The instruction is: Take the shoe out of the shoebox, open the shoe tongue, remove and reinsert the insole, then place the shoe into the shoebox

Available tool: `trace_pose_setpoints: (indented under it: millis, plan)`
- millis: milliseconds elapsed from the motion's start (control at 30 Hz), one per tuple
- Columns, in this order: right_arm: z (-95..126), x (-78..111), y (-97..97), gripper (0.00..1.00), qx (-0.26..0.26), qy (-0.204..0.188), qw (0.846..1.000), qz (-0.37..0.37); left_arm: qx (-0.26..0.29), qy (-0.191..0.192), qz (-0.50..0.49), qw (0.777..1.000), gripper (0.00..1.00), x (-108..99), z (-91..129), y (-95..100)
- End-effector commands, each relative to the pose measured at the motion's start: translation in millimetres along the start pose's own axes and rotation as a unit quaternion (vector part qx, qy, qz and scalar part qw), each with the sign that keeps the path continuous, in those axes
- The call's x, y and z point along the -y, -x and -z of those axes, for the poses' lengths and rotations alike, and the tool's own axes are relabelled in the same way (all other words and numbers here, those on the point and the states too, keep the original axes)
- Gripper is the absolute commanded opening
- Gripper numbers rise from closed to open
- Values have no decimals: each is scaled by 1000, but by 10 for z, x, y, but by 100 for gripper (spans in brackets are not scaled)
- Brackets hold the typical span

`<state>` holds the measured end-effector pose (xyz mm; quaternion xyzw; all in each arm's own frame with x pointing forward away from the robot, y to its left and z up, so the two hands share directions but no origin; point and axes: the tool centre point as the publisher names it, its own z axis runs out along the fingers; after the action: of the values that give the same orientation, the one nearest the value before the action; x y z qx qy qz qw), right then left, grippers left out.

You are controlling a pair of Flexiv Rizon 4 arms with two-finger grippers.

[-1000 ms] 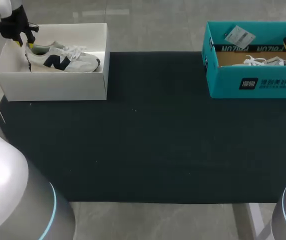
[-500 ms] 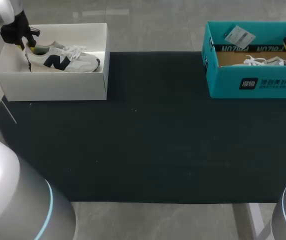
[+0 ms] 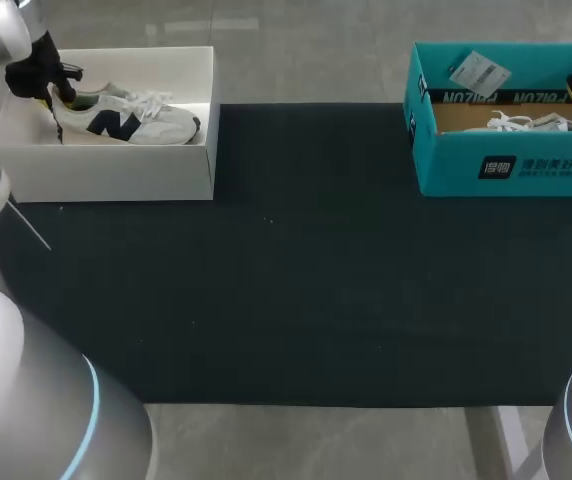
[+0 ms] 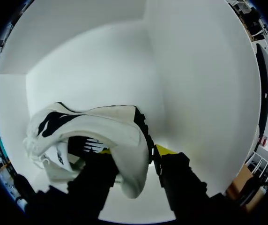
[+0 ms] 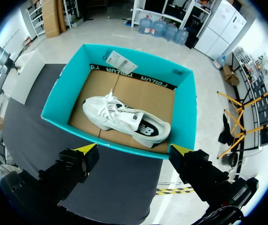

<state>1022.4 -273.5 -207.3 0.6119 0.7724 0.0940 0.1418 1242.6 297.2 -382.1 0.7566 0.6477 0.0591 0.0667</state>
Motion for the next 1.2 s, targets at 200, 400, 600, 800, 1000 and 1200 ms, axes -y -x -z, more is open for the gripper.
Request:
trace_pose_setpoints:
  millis: [200, 400, 600, 800, 1000, 1200]
  plan:
    - [-1, -2, 1, 100, 0, 0, 1000, 0, 12, -178, -6, 984, 15, -116, -103, -84]
    - [-1, -2, 1, 100, 0, 0, 1000, 0, 22, -174, -20, 984, 0, -107, 112, -95]
    - [-1, -2, 1, 100, 0, 0, 1000, 0, 47, -165, -15, 985, 0, -127, 452, -100]
    - [-1, -2, 1, 100, 0, 0, 1000, 0, 52, -149, -1, 987, 0, -148, 876, -109]
    - [-1, -2, 1, 100, 0, 0, 1000, 0, 66, -107, -7, 992, 0, -97, 1375, -105]
    - [-1, -2, 1, 100, 0, 0, 1000, 0, 67, -61, -31, 995, 0, -9, 1759, -90]
